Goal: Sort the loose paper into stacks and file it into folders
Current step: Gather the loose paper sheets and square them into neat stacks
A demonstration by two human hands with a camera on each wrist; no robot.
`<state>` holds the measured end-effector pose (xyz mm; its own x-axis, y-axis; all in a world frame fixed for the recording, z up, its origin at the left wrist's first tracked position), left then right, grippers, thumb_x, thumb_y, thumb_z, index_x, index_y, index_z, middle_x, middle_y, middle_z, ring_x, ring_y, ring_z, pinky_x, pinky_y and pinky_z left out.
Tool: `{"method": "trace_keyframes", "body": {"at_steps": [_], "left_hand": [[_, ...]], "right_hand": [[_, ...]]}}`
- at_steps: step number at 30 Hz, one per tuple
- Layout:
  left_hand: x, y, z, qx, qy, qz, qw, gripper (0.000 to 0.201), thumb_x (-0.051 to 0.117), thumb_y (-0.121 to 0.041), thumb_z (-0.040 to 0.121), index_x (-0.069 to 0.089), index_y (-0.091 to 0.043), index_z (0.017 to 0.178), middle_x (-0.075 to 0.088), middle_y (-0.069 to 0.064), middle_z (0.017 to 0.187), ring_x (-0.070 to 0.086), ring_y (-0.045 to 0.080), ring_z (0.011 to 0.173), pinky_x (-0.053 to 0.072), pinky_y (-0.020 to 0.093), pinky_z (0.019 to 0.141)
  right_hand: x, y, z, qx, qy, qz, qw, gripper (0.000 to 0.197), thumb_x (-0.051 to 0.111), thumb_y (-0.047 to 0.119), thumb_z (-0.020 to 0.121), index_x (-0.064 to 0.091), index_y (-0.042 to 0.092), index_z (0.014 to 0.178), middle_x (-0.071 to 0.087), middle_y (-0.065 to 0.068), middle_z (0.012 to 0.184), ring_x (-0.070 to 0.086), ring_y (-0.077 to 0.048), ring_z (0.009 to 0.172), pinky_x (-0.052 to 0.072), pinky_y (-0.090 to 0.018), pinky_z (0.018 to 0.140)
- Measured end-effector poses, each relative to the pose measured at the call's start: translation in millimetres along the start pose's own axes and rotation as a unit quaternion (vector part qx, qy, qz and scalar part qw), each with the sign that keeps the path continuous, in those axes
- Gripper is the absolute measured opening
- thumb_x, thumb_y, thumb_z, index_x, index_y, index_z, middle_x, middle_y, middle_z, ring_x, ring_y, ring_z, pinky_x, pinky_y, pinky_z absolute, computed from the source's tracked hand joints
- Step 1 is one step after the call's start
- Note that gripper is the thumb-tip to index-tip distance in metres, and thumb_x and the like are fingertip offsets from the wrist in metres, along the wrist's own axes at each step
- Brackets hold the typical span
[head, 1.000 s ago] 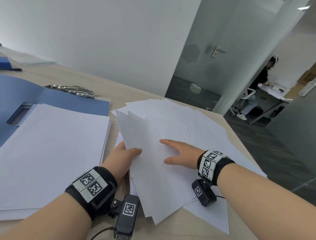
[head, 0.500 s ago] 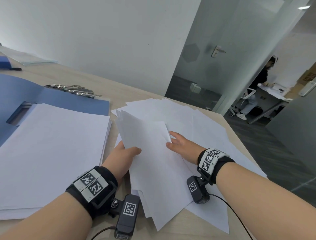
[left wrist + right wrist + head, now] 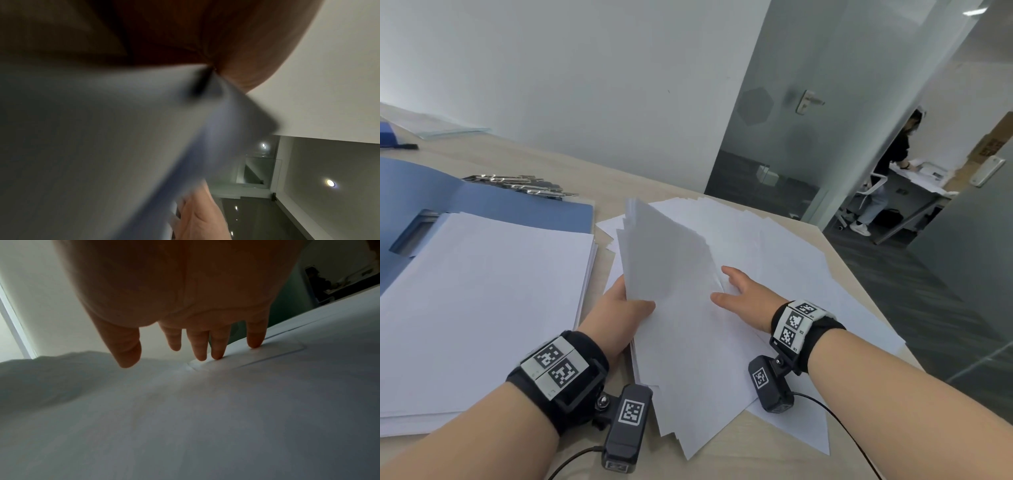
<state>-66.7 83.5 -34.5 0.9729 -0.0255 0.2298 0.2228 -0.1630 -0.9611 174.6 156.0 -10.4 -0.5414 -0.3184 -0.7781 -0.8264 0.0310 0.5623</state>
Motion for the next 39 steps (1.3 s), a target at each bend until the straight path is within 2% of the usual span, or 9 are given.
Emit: {"method": "trace_keyframes", "body": {"at_steps": [6,8,10,13,17,22,26,29,39], "left_hand": [[13,-13,-13,0.049,0.006,-0.018,0.999,0.038,0.059,0.000,0.090,0.064,-0.027,0.116,0.077,0.002,0.108,0.072,0.031,0.102,0.059,0.045,0.081],[22,-22,-20,0.071,0.018,-0.016,0.997,0.044,0.061,-0.009,0.080,0.064,-0.025,0.121,0.076,0.004,0.113,0.071,0.033,0.106,0.058,0.049,0.087],[32,-30,-27,0.092,0.030,-0.009,0.995,0.050,0.061,-0.013,0.077,0.062,-0.024,0.125,0.074,0.005,0.117,0.070,0.033,0.108,0.055,0.054,0.094],[43,-45,-36,0.130,0.041,0.015,0.991,0.054,0.062,-0.013,0.078,0.058,-0.029,0.130,0.072,0.003,0.122,0.069,0.031,0.111,0.054,0.056,0.095],[57,-69,-46,0.190,0.030,0.071,0.979,0.050,0.065,-0.016,0.079,0.060,-0.034,0.126,0.072,-0.004,0.120,0.070,0.023,0.110,0.056,0.052,0.094],[65,-93,-51,0.231,-0.041,0.085,0.968,0.030,0.066,-0.007,0.090,0.068,-0.031,0.108,0.077,-0.005,0.105,0.074,0.020,0.098,0.058,0.049,0.091],[67,-94,-53,0.231,-0.028,0.111,0.966,0.019,0.068,-0.017,0.093,0.069,-0.026,0.109,0.077,-0.003,0.103,0.074,0.021,0.096,0.058,0.052,0.091],[67,-87,-57,0.226,-0.021,0.114,0.967,0.032,0.071,-0.031,0.081,0.068,-0.024,0.112,0.077,-0.003,0.105,0.074,0.021,0.097,0.057,0.054,0.092],[67,-82,-61,0.212,0.020,0.100,0.972,0.041,0.071,-0.031,0.080,0.066,-0.023,0.120,0.076,-0.002,0.113,0.073,0.021,0.104,0.054,0.052,0.097]], "right_hand": [[-20,-17,-32,0.030,-0.089,0.180,0.979,0.089,0.068,0.059,0.084,0.018,0.042,0.156,0.056,-0.005,0.136,0.058,-0.024,0.121,0.045,-0.036,0.100],[-26,-22,-44,0.050,-0.102,0.251,0.961,0.079,0.069,0.056,0.082,0.032,0.042,0.149,0.063,-0.011,0.132,0.066,-0.029,0.104,0.052,-0.042,0.094],[-29,-23,-59,0.040,-0.096,0.342,0.934,0.050,0.069,0.038,0.091,0.051,0.025,0.137,0.069,-0.015,0.123,0.071,-0.029,0.096,0.054,-0.043,0.090],[-39,-21,-80,-0.013,-0.127,0.437,0.890,0.017,0.061,0.008,0.097,0.064,0.004,0.113,0.071,-0.023,0.117,0.071,-0.037,0.097,0.054,-0.055,0.095],[-51,-23,-107,-0.061,-0.202,0.466,0.859,0.017,0.058,0.001,0.096,0.063,-0.002,0.112,0.070,-0.026,0.115,0.069,-0.035,0.094,0.054,-0.055,0.095],[-52,-17,-133,-0.108,-0.227,0.498,0.830,0.020,0.053,-0.001,0.098,0.065,0.004,0.113,0.074,-0.017,0.111,0.071,-0.031,0.096,0.059,-0.042,0.085],[-46,-14,-151,-0.130,-0.226,0.499,0.826,0.023,0.058,0.004,0.098,0.067,0.010,0.118,0.075,-0.010,0.114,0.072,-0.028,0.105,0.056,-0.043,0.092],[-43,-11,-160,-0.145,-0.225,0.513,0.816,0.025,0.059,0.005,0.098,0.066,0.010,0.121,0.075,-0.008,0.116,0.071,-0.027,0.108,0.055,-0.042,0.092],[-45,5,-167,-0.186,-0.240,0.490,0.817,0.019,0.067,0.017,0.095,0.070,0.016,0.114,0.077,-0.005,0.109,0.072,-0.026,0.106,0.056,-0.043,0.093]]}}
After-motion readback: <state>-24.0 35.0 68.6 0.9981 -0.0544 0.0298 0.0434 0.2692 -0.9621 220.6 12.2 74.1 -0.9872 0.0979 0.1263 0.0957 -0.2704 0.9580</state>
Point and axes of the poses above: each hand's wrist, its own z-axis towards the middle knuckle, its own x-axis out of the palm, y = z × x, the point moved 3 cm from there along z, towards the middle knuckle
